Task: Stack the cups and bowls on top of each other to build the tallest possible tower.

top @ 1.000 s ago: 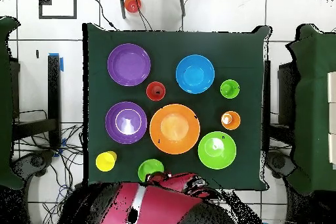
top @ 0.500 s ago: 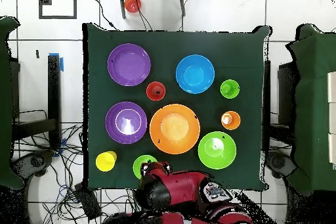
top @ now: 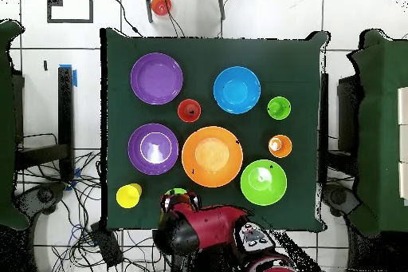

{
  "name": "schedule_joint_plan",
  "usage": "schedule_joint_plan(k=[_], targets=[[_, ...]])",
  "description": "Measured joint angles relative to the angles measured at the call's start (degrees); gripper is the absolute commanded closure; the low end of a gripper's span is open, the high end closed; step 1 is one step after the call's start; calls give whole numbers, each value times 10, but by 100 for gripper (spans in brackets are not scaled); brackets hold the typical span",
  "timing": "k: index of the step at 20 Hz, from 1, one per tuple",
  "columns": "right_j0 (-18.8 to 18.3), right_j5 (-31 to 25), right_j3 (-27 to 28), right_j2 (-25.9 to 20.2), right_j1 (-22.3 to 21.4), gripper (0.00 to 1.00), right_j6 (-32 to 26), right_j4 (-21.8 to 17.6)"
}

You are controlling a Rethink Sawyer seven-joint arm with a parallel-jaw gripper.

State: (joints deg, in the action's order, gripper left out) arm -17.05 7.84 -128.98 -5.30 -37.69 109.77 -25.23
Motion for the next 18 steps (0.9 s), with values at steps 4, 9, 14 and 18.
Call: schedule_joint_plan(k=[4, 9, 14, 18], targets=[[9, 12, 0, 1, 16, 0, 0, 0], [9, 16, 0, 7, 38, 0, 0, 0], [9, 16, 0, 17, 51, 0, 0, 0], [7, 16, 0, 20, 51, 0, 0, 0]])
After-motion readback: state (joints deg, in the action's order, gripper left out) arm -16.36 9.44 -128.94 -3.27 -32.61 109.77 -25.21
